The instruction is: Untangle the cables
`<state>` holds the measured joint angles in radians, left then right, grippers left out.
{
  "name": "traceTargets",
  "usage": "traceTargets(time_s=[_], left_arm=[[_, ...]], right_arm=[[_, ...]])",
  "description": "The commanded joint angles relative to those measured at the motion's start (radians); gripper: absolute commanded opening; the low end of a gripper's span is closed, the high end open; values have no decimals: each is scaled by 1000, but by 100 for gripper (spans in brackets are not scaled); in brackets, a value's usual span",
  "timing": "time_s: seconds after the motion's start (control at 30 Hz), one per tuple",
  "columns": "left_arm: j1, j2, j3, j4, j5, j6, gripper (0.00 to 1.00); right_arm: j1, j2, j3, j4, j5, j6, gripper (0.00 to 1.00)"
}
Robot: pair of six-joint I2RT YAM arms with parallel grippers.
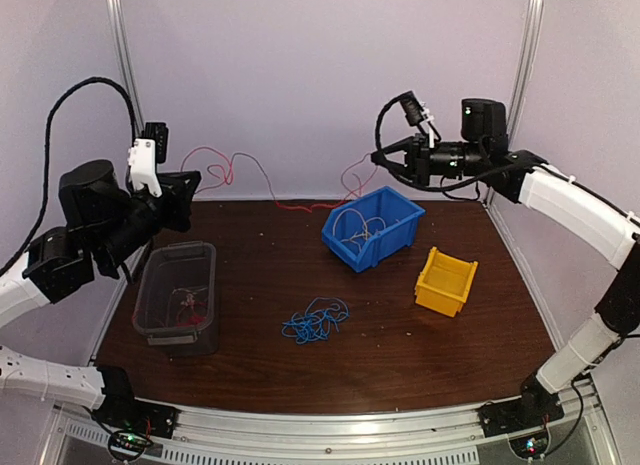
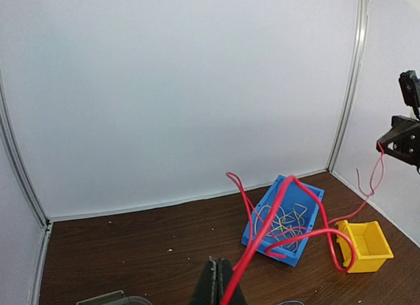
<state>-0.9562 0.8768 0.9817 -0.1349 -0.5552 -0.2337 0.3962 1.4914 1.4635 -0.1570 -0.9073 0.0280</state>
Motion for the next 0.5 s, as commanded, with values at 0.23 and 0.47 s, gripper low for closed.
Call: traceTargets(time_s=[0.23,0.47], left_arm=[[7,9,275,-293,-240,-5,0],[7,-11,238,-500,-244,-192,0]], right_arm=[[420,408,309,9,59,14,0],[543,820,710,120,23,254,0]])
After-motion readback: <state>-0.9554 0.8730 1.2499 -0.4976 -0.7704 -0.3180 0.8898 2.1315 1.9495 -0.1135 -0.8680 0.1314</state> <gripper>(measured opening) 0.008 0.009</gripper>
